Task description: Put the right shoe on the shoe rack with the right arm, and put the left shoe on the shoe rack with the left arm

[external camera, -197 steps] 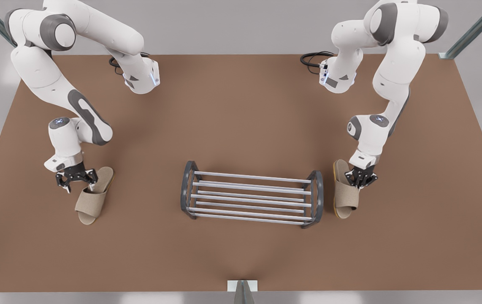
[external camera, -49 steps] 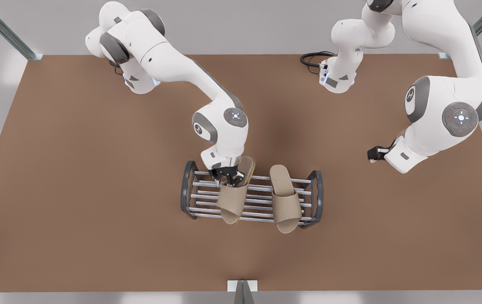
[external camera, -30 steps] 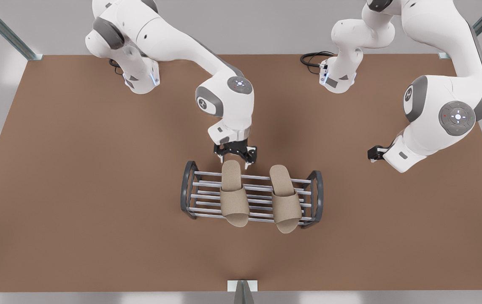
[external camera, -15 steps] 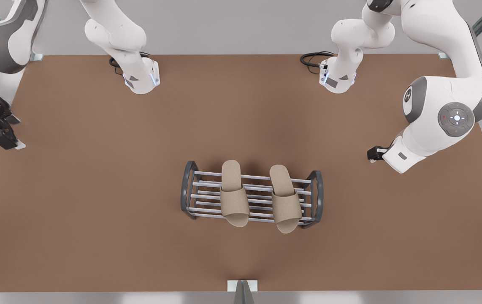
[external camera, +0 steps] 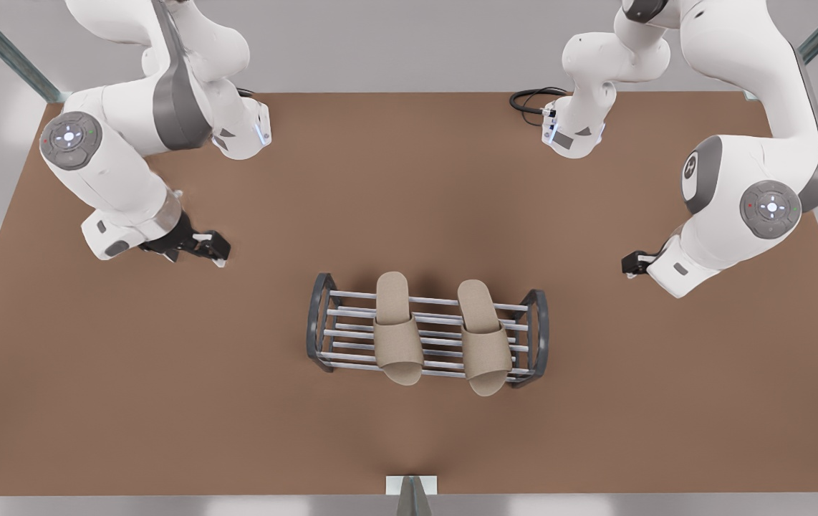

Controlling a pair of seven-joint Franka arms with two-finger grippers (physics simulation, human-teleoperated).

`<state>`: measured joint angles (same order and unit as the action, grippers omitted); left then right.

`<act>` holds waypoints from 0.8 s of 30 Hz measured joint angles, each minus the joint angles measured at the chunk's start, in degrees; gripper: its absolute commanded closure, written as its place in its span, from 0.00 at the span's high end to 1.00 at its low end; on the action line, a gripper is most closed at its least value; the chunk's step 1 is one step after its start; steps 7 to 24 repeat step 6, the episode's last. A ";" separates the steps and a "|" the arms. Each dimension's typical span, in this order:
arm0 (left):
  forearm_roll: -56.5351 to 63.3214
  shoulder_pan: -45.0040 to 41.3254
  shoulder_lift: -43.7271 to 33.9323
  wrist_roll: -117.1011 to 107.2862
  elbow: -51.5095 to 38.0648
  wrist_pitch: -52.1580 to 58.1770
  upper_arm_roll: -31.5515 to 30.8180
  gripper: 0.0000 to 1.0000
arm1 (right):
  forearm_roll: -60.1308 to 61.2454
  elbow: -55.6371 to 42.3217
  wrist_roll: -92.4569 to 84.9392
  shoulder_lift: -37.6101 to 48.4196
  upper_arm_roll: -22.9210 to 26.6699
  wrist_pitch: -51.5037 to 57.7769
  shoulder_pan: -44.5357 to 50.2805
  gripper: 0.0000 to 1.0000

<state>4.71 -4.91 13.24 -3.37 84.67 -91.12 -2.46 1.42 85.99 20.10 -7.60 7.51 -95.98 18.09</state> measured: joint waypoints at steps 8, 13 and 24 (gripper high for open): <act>0.05 0.11 0.05 0.01 0.00 -0.04 0.00 1.00 | -0.26 0.10 -6.21 -0.57 1.51 0.24 -5.53 1.00; 0.05 0.11 0.05 0.01 0.00 -0.04 0.00 1.00 | -0.26 0.10 -6.21 -0.57 1.51 0.24 -5.53 1.00; 0.05 0.11 0.05 0.01 0.00 -0.04 0.00 1.00 | -0.26 0.10 -6.21 -0.57 1.51 0.24 -5.53 1.00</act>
